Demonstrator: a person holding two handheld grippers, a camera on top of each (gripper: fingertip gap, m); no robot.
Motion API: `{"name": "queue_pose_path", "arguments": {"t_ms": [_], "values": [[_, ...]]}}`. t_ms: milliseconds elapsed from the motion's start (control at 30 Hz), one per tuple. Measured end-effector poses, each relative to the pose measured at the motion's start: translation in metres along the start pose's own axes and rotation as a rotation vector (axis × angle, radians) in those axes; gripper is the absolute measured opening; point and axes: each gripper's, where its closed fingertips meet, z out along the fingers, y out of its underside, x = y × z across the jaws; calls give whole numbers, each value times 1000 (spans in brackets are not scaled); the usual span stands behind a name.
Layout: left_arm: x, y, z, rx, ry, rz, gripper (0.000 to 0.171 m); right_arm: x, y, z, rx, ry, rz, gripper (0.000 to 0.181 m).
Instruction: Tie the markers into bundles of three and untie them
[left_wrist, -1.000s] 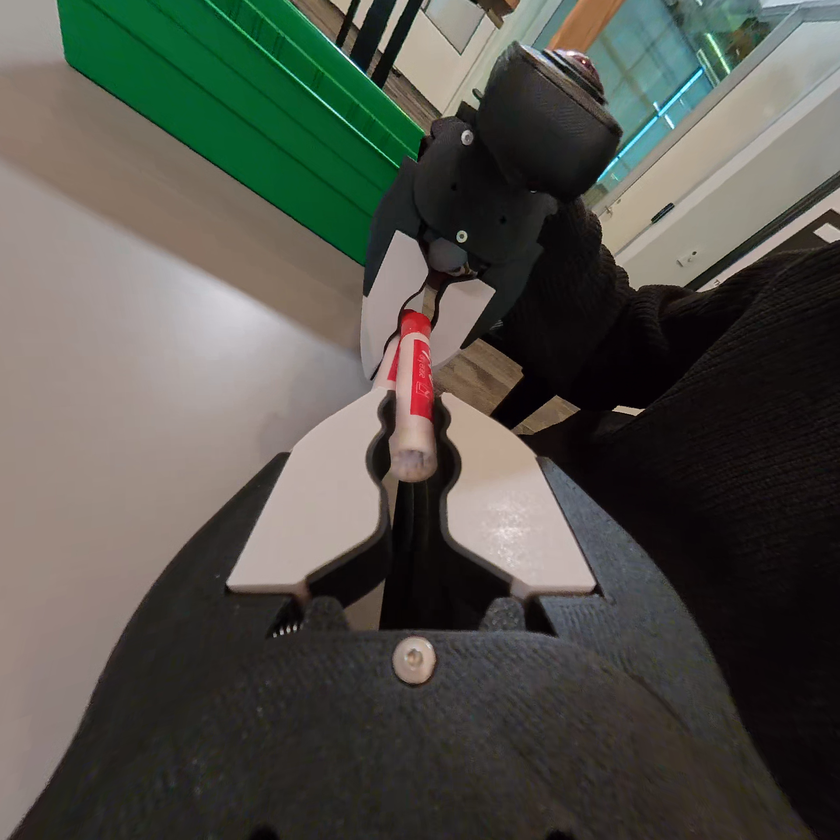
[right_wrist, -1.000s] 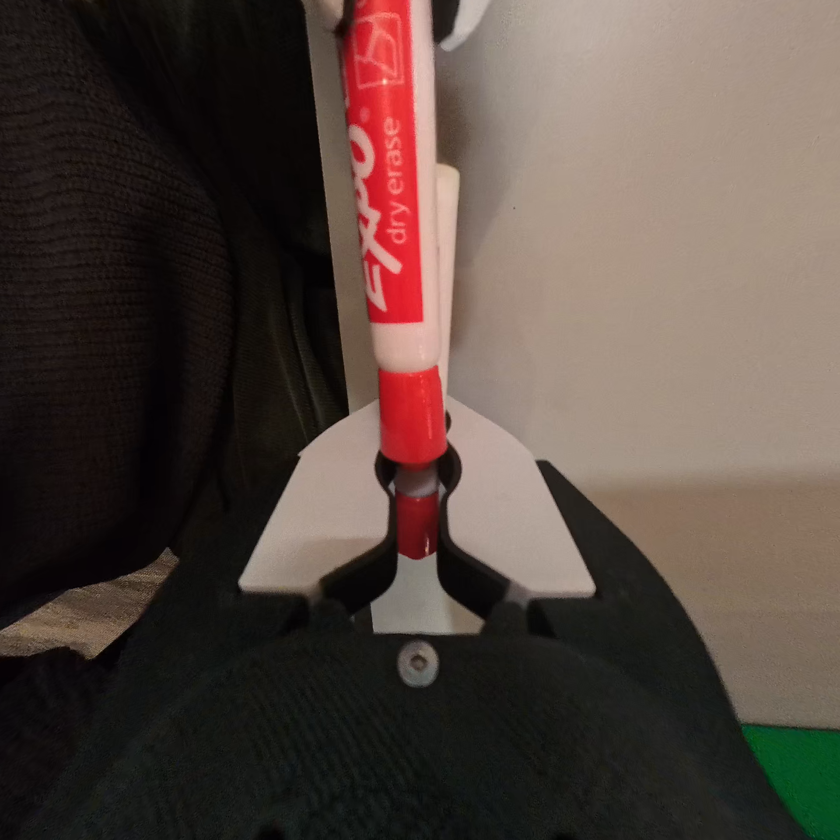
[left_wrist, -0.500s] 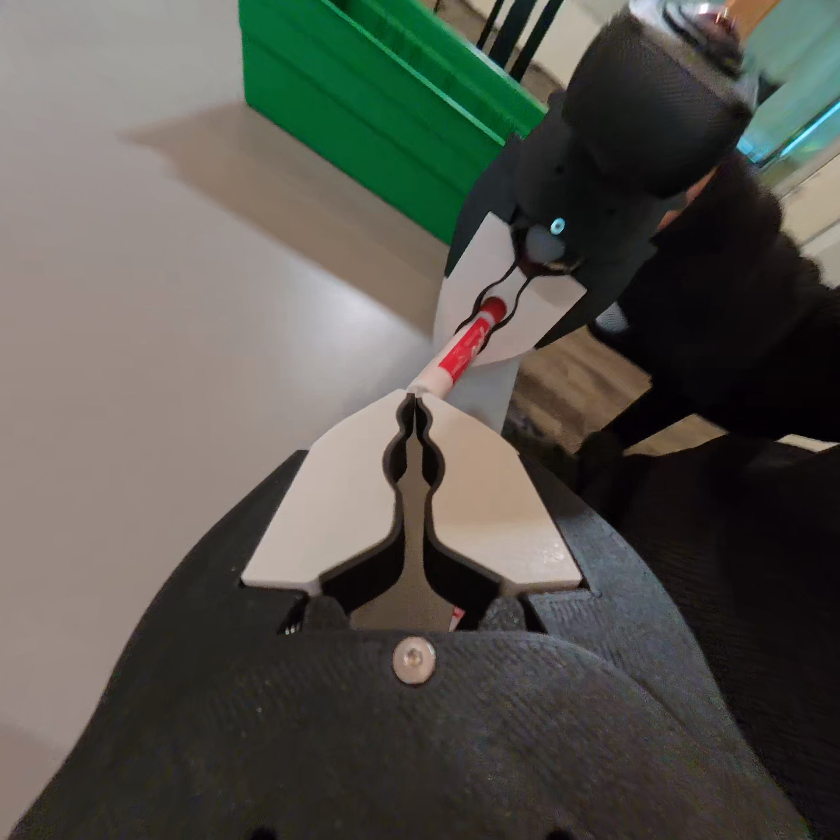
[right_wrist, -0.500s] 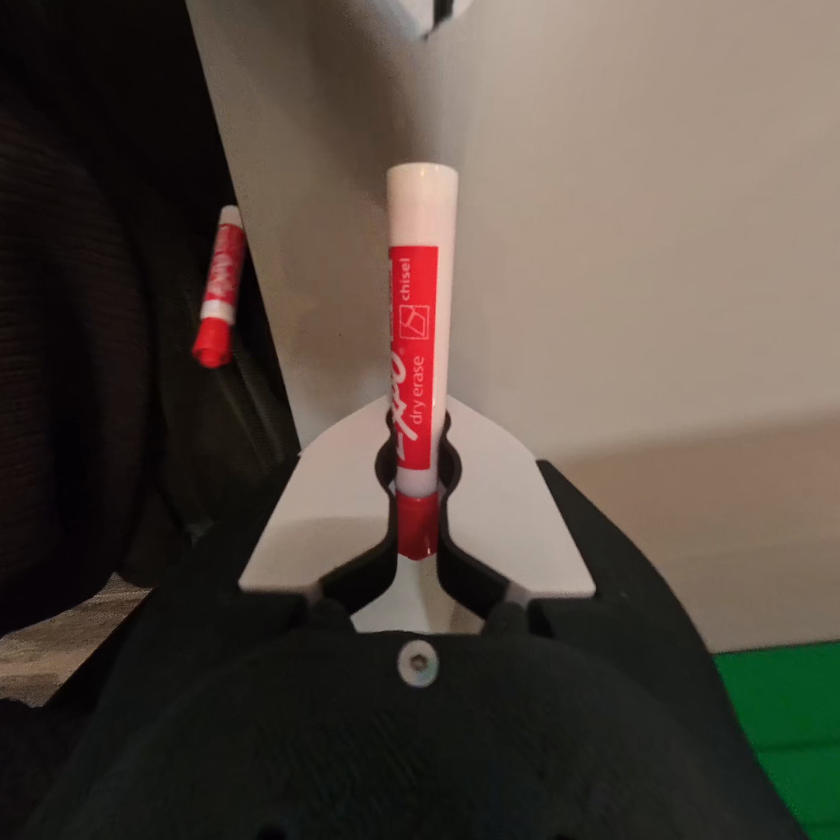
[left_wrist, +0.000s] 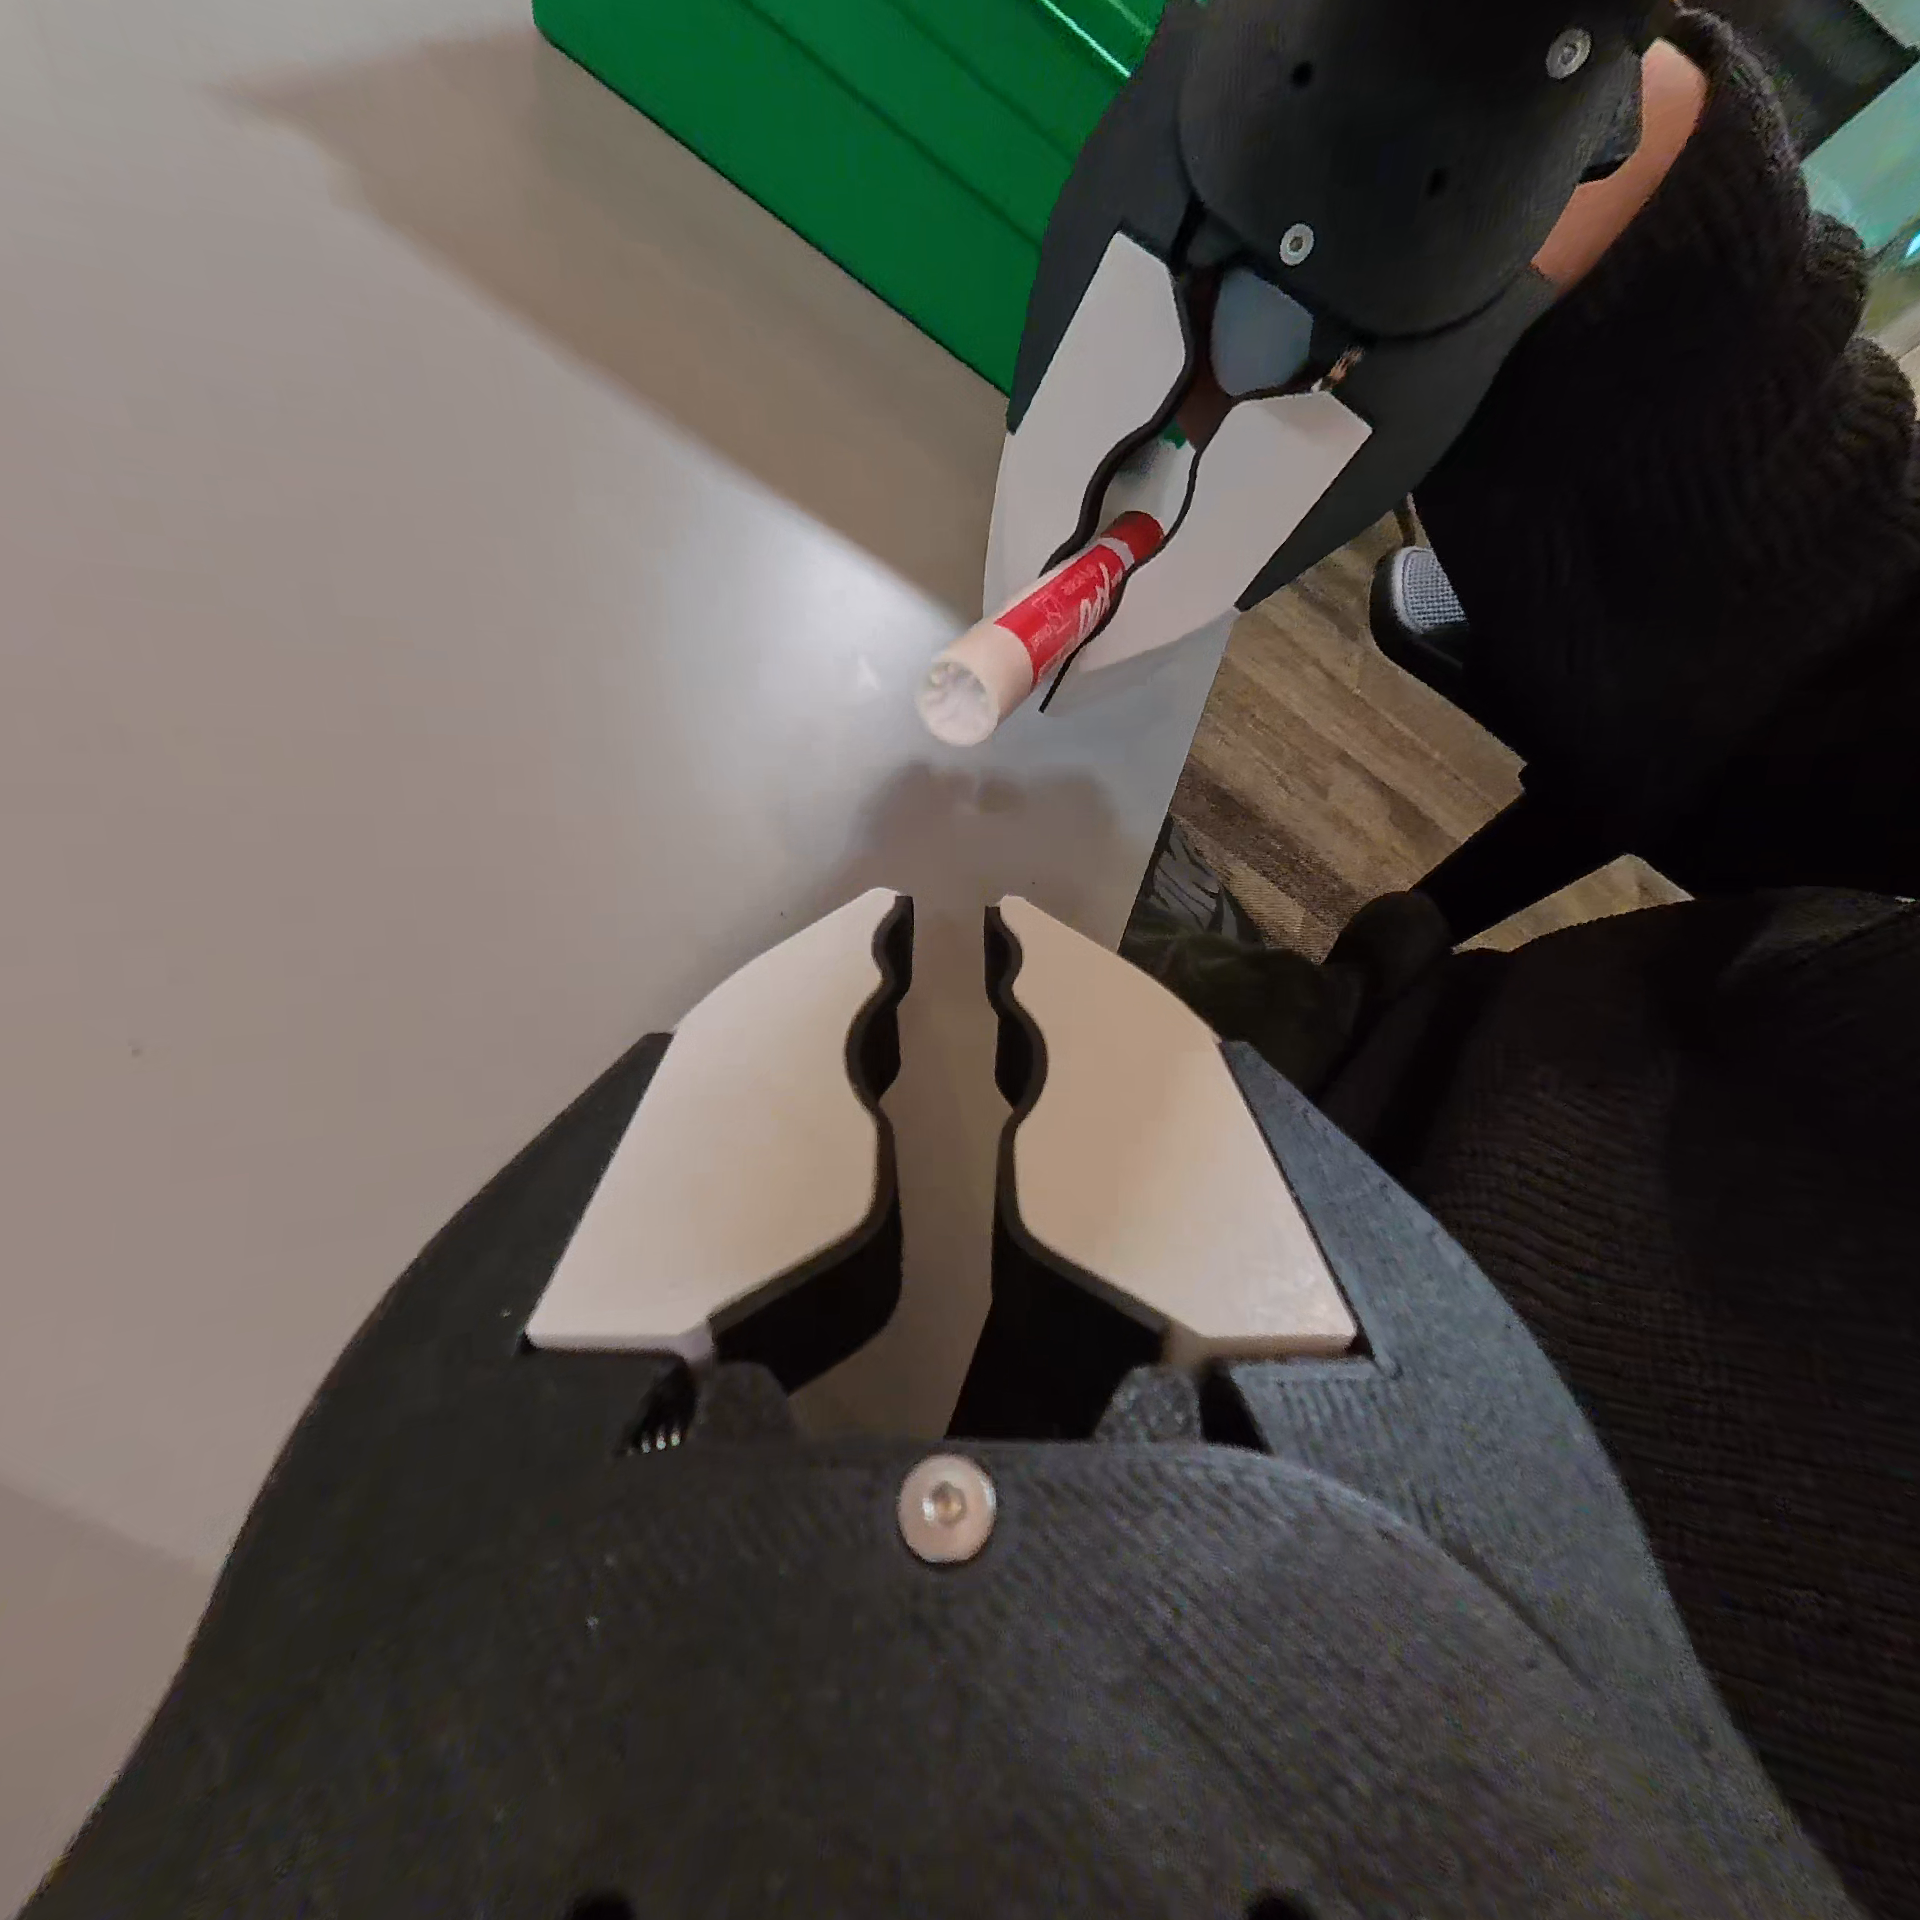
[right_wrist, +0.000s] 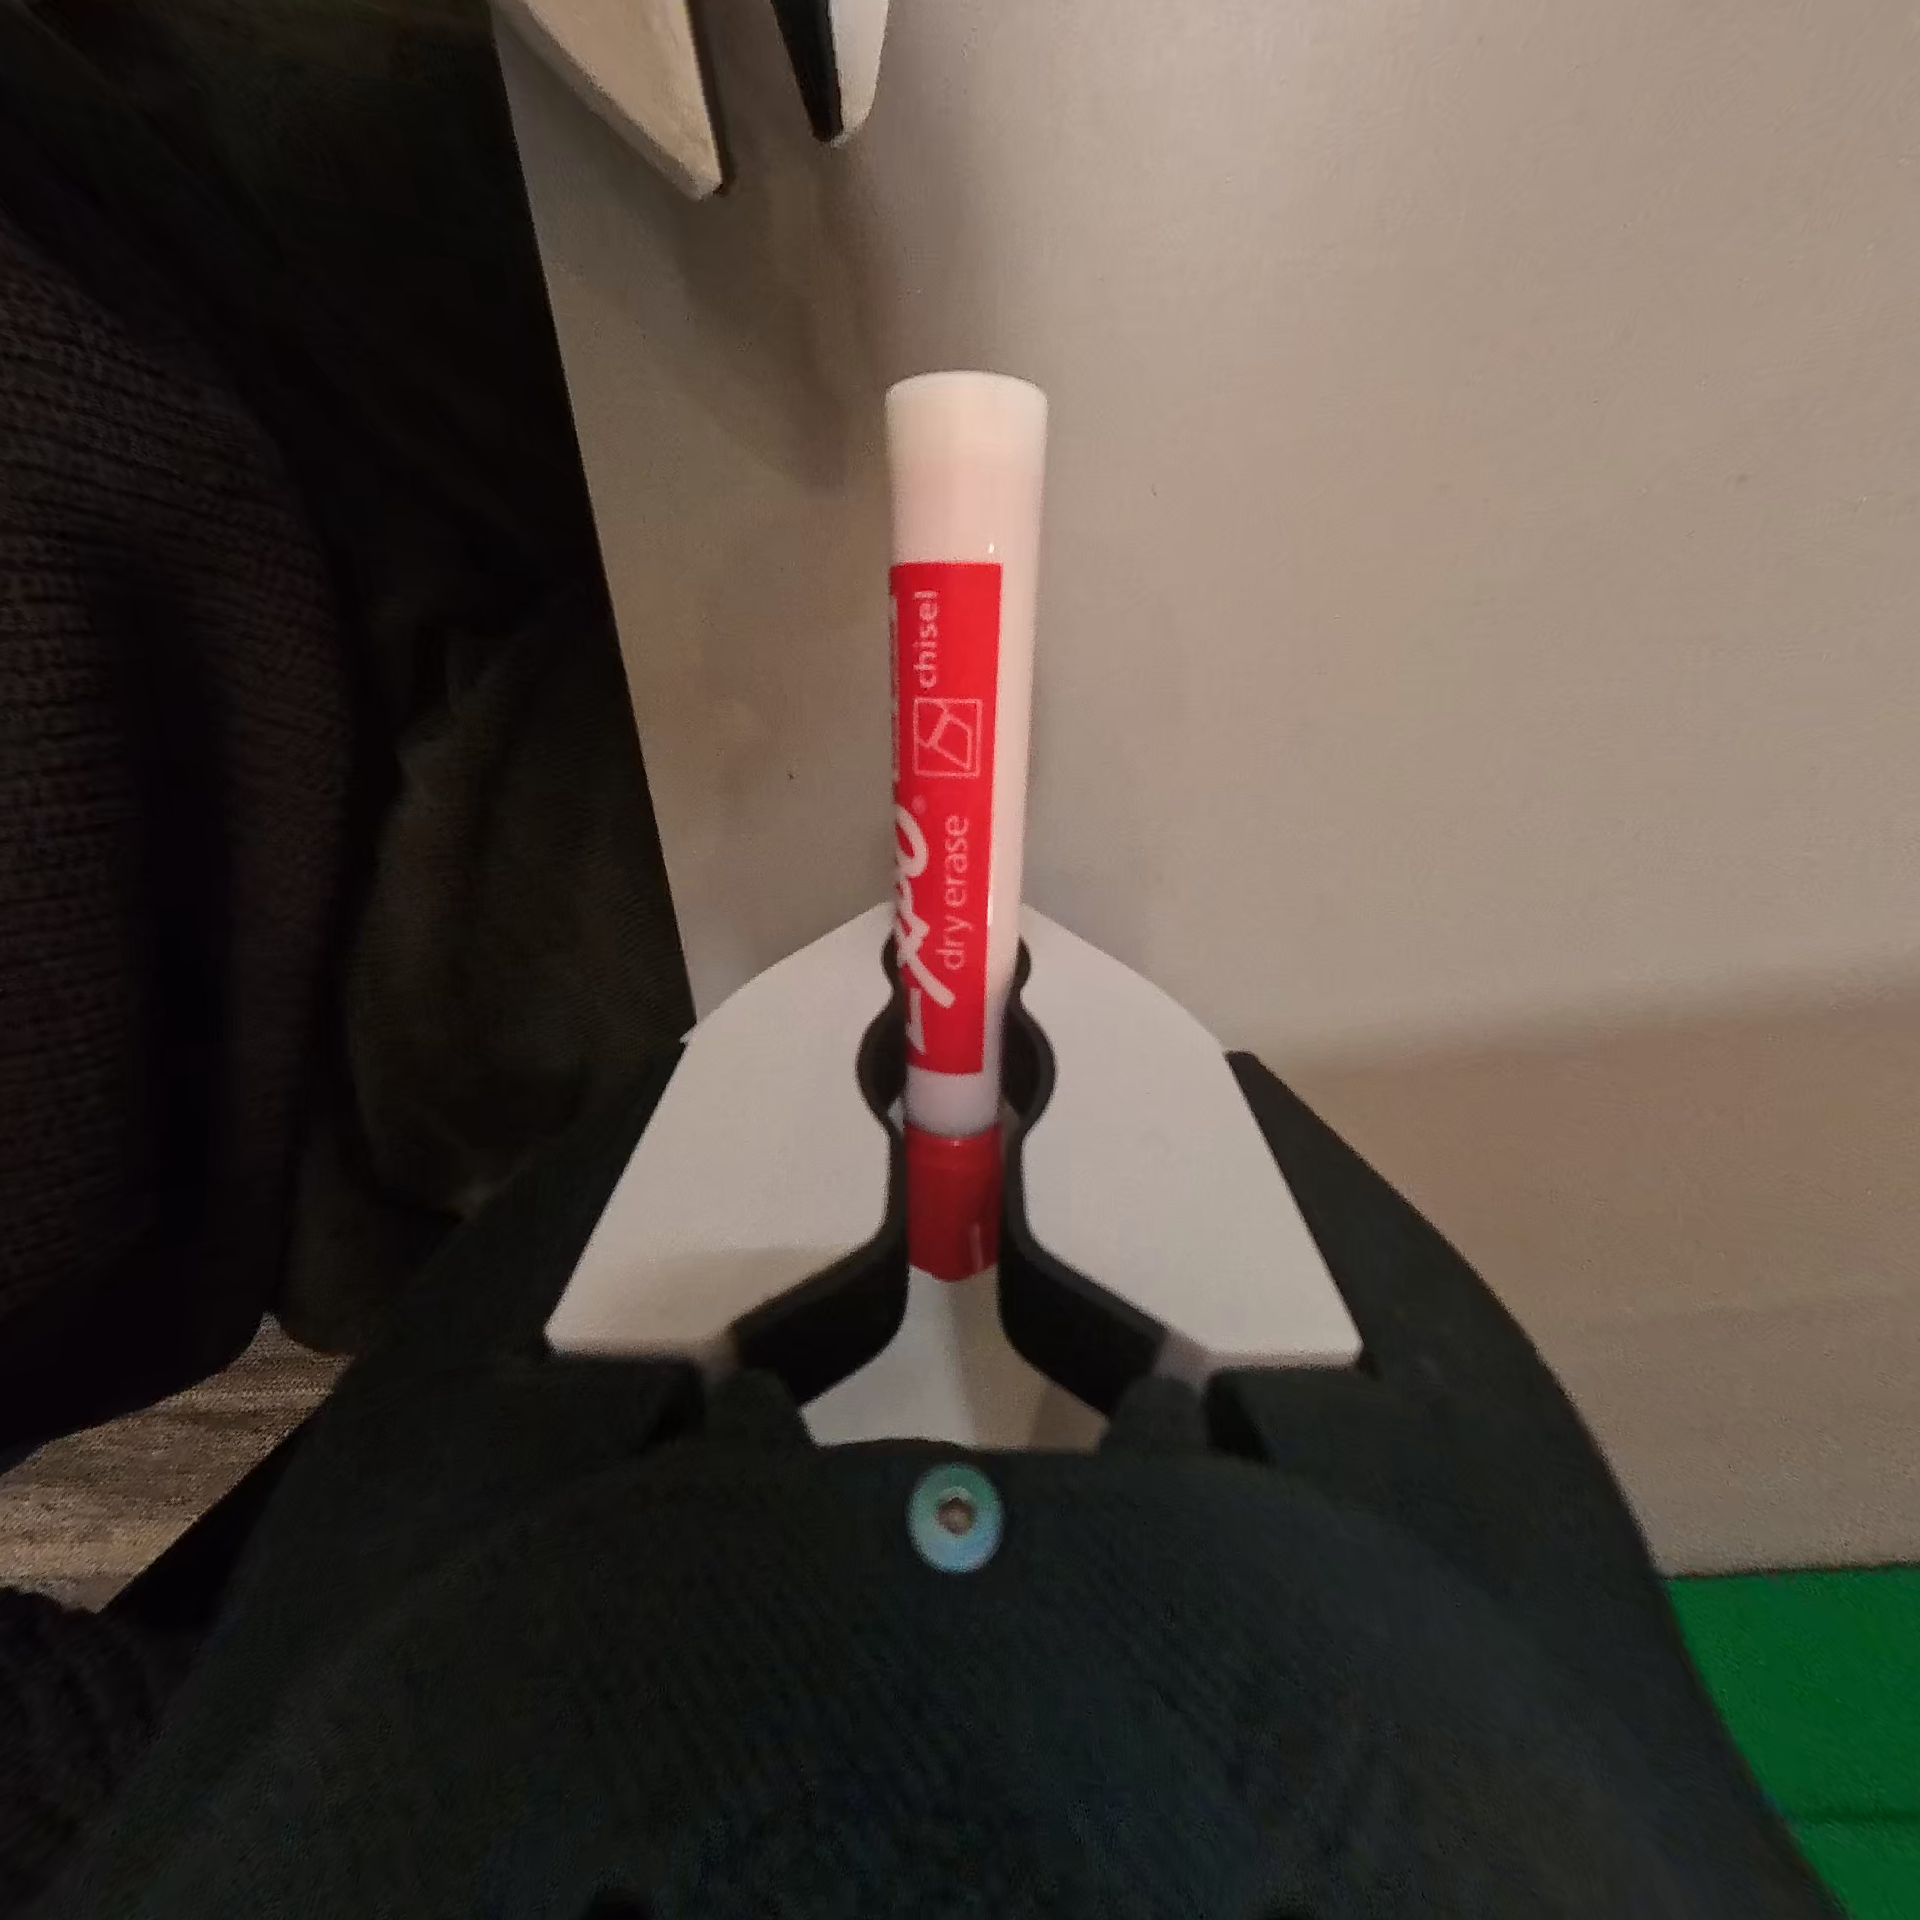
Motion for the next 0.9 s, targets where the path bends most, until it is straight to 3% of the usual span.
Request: {"name": "queue_pose_path", "arguments": {"t_ms": [200, 333, 467, 567, 667, 767, 900], "values": [[18, 10, 1, -41, -3, 29, 15, -8, 1, 1, 8, -10, -3, 14], [52, 41, 2, -113, -49, 44, 25, -19, 1, -2, 33, -9, -1, 14], [61, 98, 3, -238, -347, 100, 44, -34, 6, -6, 48, 0, 16, 14], [58, 151, 1, -411, -570, 136, 50, -47, 6, -9, 46, 13, 16, 14], [44, 170, -1, -480, -704, 146, 48, -63, 2, -9, 55, 7, -4, 14], [49, 174, 17, -407, -555, -79, 48, -77, 5, -8, 50, 0, -16, 14], [61, 200, 29, -444, -461, -299, 51, -91, 18, -9, 54, -5, -8, 14]]}}
